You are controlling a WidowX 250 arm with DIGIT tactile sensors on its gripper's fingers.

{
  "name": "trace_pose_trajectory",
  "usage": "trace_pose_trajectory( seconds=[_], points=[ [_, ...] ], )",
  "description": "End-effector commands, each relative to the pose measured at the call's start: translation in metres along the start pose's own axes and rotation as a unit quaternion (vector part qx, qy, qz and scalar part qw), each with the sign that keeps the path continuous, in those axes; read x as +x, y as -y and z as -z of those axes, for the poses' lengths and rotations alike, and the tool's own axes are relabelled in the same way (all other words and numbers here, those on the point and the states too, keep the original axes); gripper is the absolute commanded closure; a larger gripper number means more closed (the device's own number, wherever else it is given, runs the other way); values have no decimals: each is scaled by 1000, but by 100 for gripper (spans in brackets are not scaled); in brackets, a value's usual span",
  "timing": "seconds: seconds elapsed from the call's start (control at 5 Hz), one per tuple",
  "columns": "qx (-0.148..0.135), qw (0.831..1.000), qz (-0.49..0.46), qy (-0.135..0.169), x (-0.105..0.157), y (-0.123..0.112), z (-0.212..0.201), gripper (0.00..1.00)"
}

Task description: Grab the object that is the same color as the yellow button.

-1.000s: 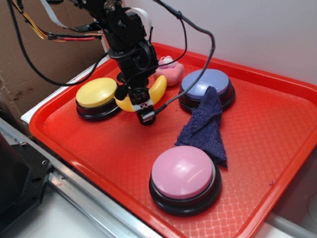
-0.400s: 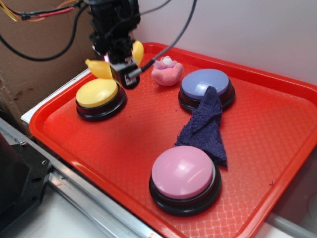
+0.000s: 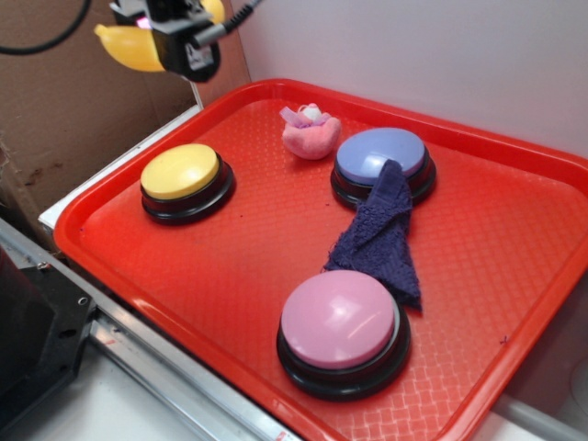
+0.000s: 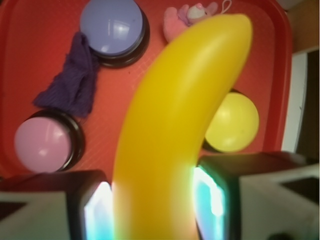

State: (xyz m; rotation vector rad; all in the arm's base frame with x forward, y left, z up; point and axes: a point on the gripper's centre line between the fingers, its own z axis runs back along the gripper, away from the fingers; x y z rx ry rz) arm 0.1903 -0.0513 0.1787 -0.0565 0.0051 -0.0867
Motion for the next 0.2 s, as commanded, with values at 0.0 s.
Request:
trace_pose_trajectory(
  seconds=[0.0],
  points=[
    [-7, 998, -27, 59, -4, -5, -34, 100]
  ],
)
